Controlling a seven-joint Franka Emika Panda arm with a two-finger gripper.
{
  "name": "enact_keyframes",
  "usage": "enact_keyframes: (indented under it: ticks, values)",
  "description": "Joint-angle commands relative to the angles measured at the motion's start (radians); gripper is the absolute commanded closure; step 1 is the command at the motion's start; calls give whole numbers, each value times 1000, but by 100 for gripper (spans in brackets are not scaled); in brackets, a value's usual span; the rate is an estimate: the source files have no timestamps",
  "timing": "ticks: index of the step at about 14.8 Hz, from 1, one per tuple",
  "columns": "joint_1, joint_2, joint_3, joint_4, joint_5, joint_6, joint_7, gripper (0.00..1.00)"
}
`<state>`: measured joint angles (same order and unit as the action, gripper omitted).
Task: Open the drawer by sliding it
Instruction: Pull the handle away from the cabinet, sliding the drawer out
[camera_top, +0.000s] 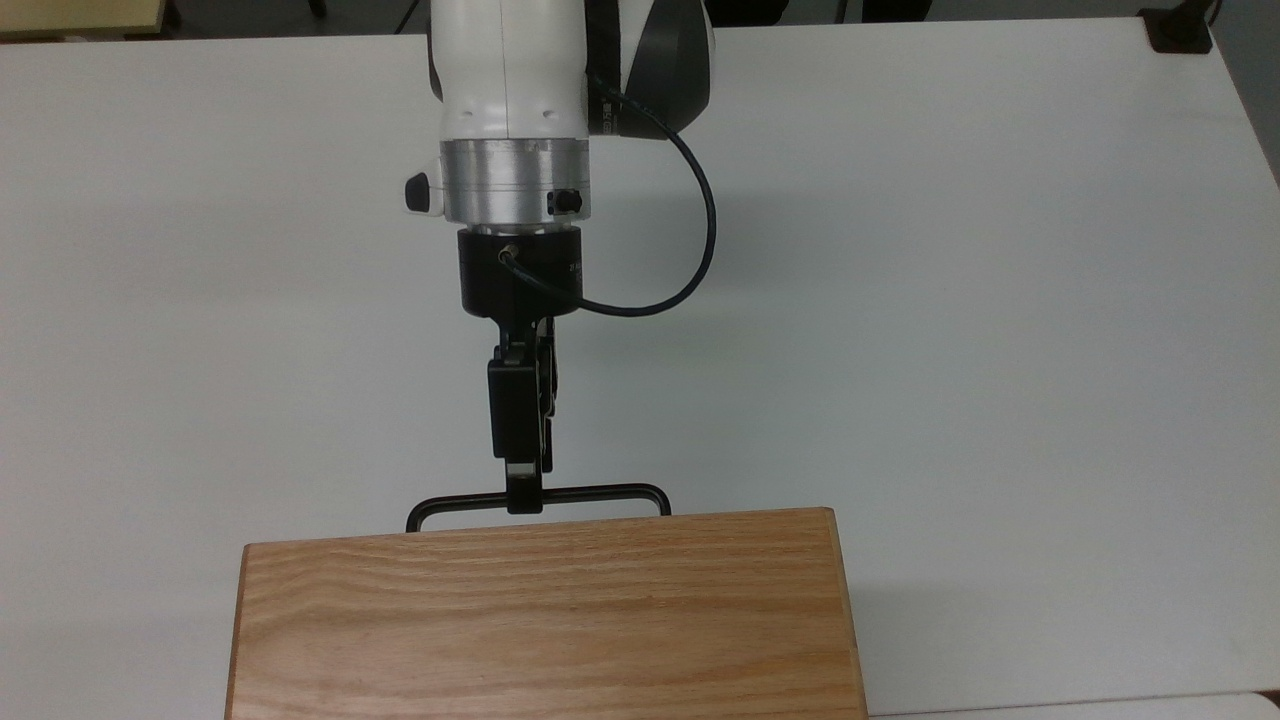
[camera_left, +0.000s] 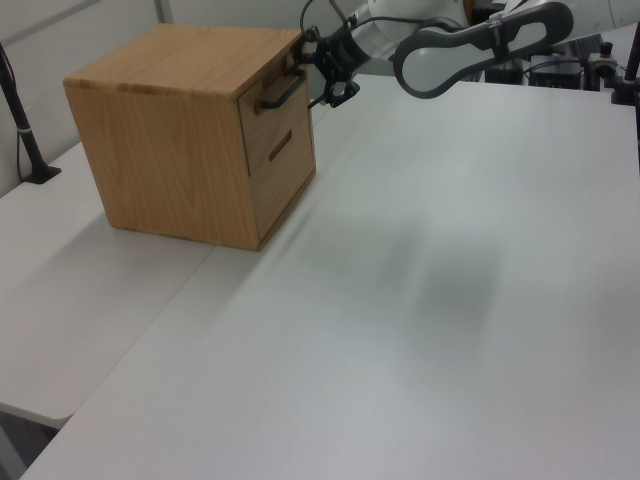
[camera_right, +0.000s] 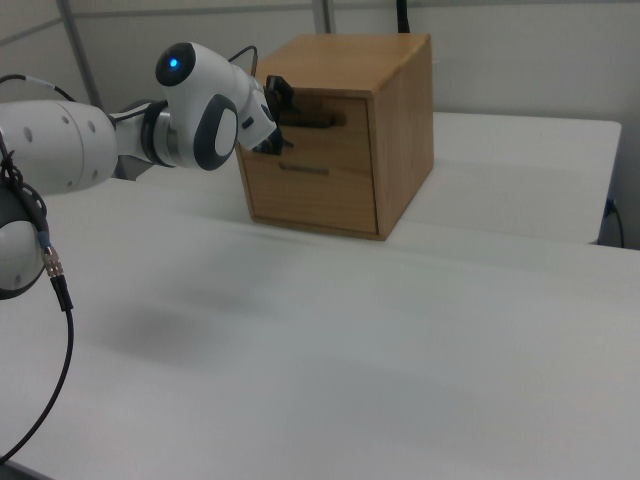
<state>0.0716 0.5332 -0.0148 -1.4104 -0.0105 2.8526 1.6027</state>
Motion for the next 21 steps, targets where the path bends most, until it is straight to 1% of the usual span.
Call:
enact_keyframes:
  ticks: [1, 4, 7, 9, 11, 13, 17, 21]
  values:
    - [8, 10, -4, 16, 12, 14, 19, 57]
    - [8, 10, -4, 19, 10, 14, 16, 86]
    - [7, 10, -5, 21, 9, 16, 17, 98]
    - [8, 10, -5, 21, 9, 17, 19, 100]
    - [8, 7, -5, 15, 9, 17, 19, 100]
    - [11, -24, -5, -14, 6, 17, 19, 100]
    - [23, -154, -4, -200, 18, 14, 23, 100]
    - [20, -269, -4, -353, 18, 10, 48, 100]
